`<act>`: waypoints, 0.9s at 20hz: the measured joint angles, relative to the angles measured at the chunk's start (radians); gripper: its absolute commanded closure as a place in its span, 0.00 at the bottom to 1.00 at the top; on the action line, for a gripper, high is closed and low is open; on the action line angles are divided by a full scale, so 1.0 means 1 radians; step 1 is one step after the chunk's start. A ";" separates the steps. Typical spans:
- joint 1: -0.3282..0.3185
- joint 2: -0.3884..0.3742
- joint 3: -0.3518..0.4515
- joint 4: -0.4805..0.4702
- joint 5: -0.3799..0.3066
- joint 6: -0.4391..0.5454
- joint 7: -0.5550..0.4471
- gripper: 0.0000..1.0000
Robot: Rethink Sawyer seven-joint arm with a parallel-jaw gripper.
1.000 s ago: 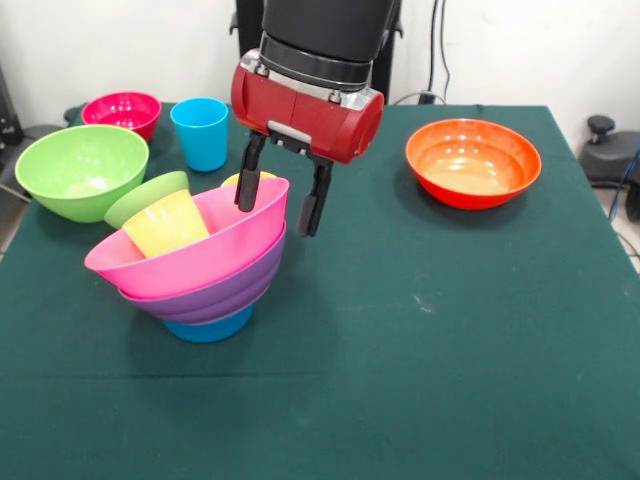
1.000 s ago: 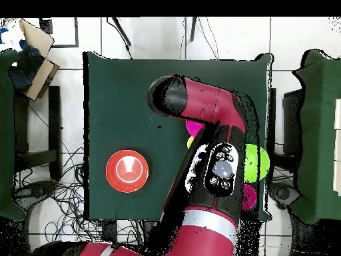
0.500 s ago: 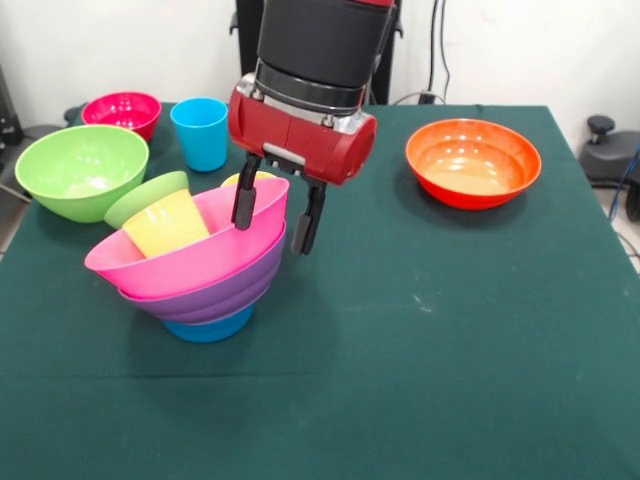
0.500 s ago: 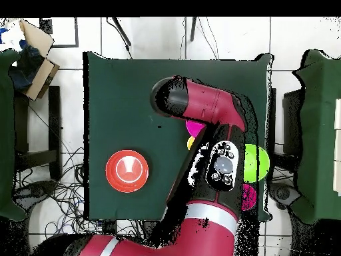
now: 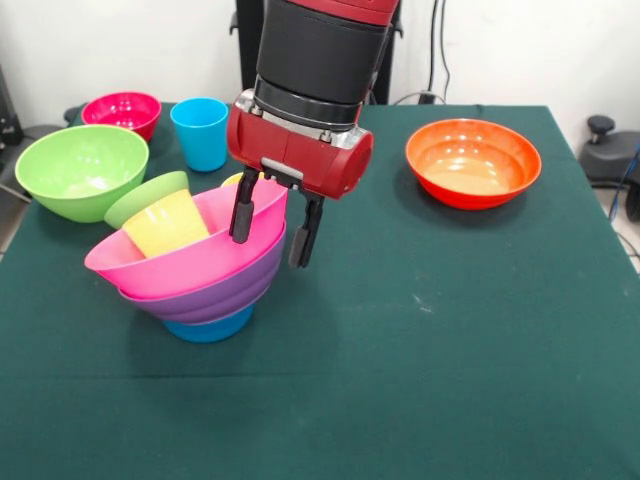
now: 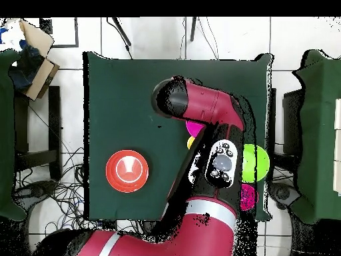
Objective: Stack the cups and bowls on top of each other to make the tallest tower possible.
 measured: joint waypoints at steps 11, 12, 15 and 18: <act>0.000 -0.004 0.000 0.001 0.000 -0.002 0.000 0.00; 0.000 -0.006 0.000 0.001 0.000 -0.002 0.000 0.00; 0.000 -0.012 0.000 0.001 0.000 -0.001 0.000 0.00; 0.000 -0.022 -0.003 -0.001 0.000 0.014 0.000 0.00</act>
